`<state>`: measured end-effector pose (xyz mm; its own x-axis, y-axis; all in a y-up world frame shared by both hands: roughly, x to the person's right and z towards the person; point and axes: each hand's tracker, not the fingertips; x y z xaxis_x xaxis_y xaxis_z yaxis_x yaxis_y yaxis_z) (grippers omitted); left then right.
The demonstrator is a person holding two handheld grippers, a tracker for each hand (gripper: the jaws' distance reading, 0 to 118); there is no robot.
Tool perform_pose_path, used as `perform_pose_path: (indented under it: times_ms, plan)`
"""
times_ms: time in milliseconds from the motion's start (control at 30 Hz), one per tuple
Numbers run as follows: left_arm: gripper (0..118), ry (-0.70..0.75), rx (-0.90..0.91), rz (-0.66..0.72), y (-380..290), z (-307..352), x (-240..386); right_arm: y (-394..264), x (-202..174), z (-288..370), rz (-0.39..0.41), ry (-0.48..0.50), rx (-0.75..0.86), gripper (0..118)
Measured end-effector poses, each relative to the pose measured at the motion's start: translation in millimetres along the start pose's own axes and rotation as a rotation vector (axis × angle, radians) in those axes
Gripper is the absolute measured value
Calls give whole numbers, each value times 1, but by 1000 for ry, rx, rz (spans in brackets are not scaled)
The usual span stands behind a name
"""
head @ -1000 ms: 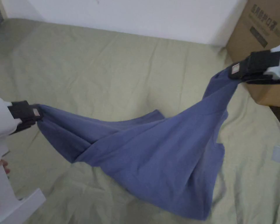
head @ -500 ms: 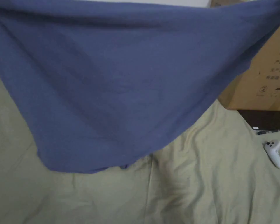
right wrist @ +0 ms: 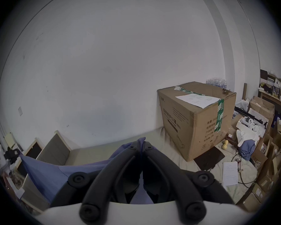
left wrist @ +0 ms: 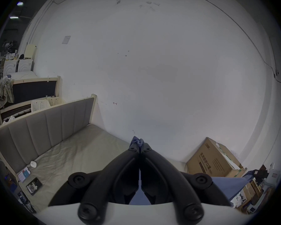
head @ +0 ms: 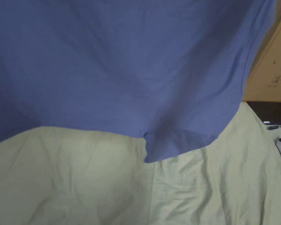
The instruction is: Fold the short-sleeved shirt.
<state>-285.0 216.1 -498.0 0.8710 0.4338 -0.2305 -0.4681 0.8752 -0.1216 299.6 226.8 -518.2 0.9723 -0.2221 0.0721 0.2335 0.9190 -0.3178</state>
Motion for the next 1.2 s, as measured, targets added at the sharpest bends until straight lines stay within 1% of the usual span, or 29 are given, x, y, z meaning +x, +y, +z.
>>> perform_pose_path:
  times_ms: [67,167,233,267,333,367,433,467,500,600,733,833,867,900,933,967,1000,1033,1067,1100,1133,1167,1200]
  plan:
    - [0,20,2,1,8,-22,7,11,-8,-22,4,-6,2,1]
    - [0,76,21,-61,17,-57,19,27,-25,-58,43,-35,40,1]
    - [0,101,53,-91,19,-80,26,35,-37,-80,47,-42,52,1]
    - [0,121,72,-92,20,-92,29,25,-20,-52,40,-49,65,1]
    - [0,132,90,-87,23,-113,35,26,-19,-52,35,-65,87,1]
    - [0,144,91,-85,24,-124,37,46,-40,-98,35,-73,104,1]
    - [0,138,108,-76,27,-141,40,52,-44,-108,43,-89,160,1]
    - [0,127,124,-66,28,-148,40,72,-70,-151,51,-98,185,1]
    - [0,118,136,-66,27,-156,40,77,-75,-157,49,-112,212,1]
    - [0,123,159,-68,20,-172,39,84,-81,-163,53,-96,259,1]
    - [0,138,155,-91,-2,-187,33,86,-84,-170,60,-98,279,1]
    - [0,119,115,-79,-27,-190,18,79,-79,-172,47,-83,252,1]
    - [0,117,98,-74,-35,-191,11,78,-78,-172,55,-73,241,1]
    - [0,101,72,-82,-46,-192,3,76,-77,-173,76,-90,223,1]
    - [0,101,59,-81,-56,-191,-2,75,-77,-173,79,-84,205,1]
    - [0,97,40,-82,-68,-190,-8,73,-78,-173,94,-67,167,1]
    - [0,104,19,-105,-81,-187,-13,33,-64,-182,108,-67,148,1]
    - [0,110,-4,-134,-90,-184,-16,28,-63,-182,133,-55,116,1]
    - [0,81,-5,-138,-103,-176,-23,22,-62,-182,167,-61,87,1]
    - [0,57,-23,-169,-118,-167,-30,16,-61,-180,192,-70,58,1]
    - [0,69,-37,-210,-129,-161,-34,-31,-40,-179,205,-56,41,1]
    - [0,76,-52,-248,-143,-151,-41,-54,-31,-177,229,-59,-2,1]
    - [0,75,-60,-243,-157,-141,-50,-72,-25,-175,240,-52,-45,1]
